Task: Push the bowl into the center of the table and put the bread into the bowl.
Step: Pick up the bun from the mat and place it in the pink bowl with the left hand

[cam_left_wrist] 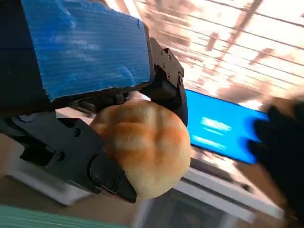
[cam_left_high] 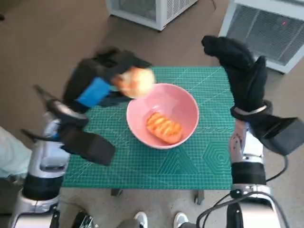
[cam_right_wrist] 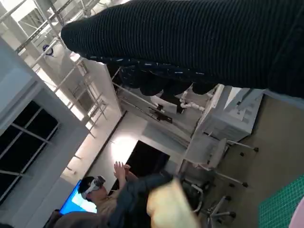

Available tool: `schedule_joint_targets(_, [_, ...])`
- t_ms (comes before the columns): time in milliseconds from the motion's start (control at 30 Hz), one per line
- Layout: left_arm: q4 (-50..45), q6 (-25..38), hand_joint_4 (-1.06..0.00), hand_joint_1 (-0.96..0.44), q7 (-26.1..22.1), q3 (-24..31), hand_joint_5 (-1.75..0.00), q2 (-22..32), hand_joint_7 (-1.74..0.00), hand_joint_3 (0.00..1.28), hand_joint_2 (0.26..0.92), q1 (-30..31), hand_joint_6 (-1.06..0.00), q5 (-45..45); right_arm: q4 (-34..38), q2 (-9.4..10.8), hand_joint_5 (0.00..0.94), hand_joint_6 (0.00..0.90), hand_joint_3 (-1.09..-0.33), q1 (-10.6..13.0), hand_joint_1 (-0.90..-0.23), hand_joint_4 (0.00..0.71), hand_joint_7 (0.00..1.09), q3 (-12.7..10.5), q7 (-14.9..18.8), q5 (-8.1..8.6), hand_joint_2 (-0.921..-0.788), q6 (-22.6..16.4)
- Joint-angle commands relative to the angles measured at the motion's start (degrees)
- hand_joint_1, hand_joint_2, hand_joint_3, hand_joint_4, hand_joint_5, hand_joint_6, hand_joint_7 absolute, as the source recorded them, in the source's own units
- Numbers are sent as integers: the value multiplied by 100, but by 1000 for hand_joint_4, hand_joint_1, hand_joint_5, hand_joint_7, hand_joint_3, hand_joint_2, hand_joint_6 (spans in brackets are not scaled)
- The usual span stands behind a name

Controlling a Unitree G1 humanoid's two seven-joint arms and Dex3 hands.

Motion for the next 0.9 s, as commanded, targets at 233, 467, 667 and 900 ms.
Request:
schedule_joint_targets(233, [1784,-524,-783,1,-194,-722,-1073,-463,-1110,11,920,-850,-667,186,-198,-74,4,225,-704,278,-651,211,178,-12,-69,-45,-921,2])
schedule_joint_targets(467, [2416,-488,-752,1,-150,-1017,-1081,-667,-1163,32,920,-995,-642,449,-312,-100,3,220,-697,375,-664,212,177,-29,-120,-60,-921,4])
schedule_joint_targets(667, [2871,-283,-521,-173,-372,-1146,-641,-837,-1220,200,900,-982,-431,451,-326,-126,3,222,-689,429,-676,212,178,-48,-180,-79,-921,-23])
schedule_joint_targets(900, [2950,64,-207,-216,-946,-1140,-48,-876,-142,31,883,-882,-314,266,-359,-136,3,225,-685,476,-679,214,176,-40,-283,-117,-921,-63])
